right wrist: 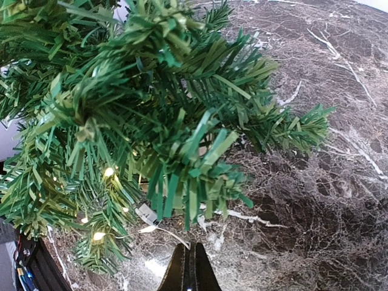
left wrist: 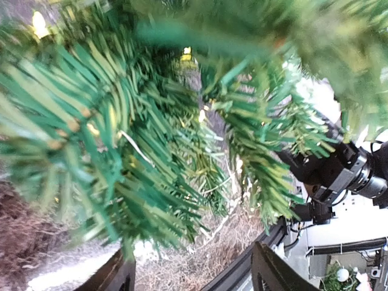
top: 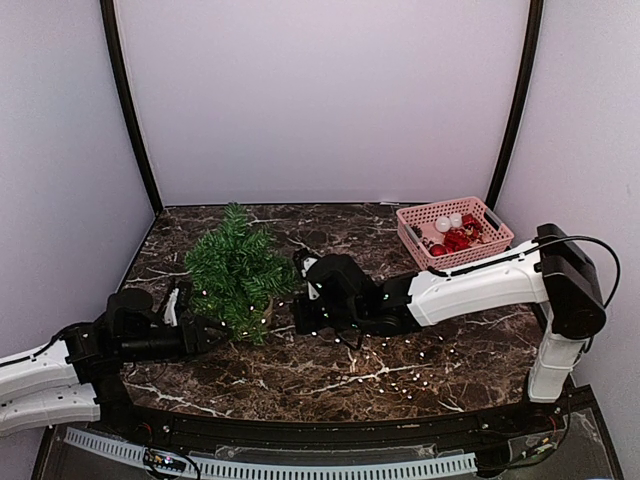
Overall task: Decorate the small christmas tree
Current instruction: Wrap the side of the string light in the gap of the branches.
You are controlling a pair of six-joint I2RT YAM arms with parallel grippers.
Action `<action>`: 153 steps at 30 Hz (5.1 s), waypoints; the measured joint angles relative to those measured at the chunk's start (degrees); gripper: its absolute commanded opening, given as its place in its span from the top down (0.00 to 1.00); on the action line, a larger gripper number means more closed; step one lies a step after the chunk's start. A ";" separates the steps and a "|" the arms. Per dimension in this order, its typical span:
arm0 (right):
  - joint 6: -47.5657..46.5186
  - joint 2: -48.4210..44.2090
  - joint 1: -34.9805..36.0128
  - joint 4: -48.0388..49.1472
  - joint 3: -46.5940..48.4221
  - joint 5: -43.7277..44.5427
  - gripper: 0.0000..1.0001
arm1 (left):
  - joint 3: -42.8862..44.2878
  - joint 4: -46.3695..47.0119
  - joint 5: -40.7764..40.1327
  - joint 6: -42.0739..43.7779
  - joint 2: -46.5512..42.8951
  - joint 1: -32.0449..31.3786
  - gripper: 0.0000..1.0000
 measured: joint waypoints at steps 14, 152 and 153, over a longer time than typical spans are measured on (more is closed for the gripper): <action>-3.21 -0.13 -0.63 -1.79 0.94 2.64 1.00 | -0.92 9.20 3.19 -1.46 9.27 0.02 0.59; -16.55 -20.68 -11.23 -1.33 -28.96 -12.41 0.23 | -3.58 0.00 9.18 5.62 0.20 7.67 0.15; -16.90 -20.15 -11.23 -0.20 -28.94 -12.50 0.26 | -3.93 1.29 9.75 5.22 1.01 7.67 0.16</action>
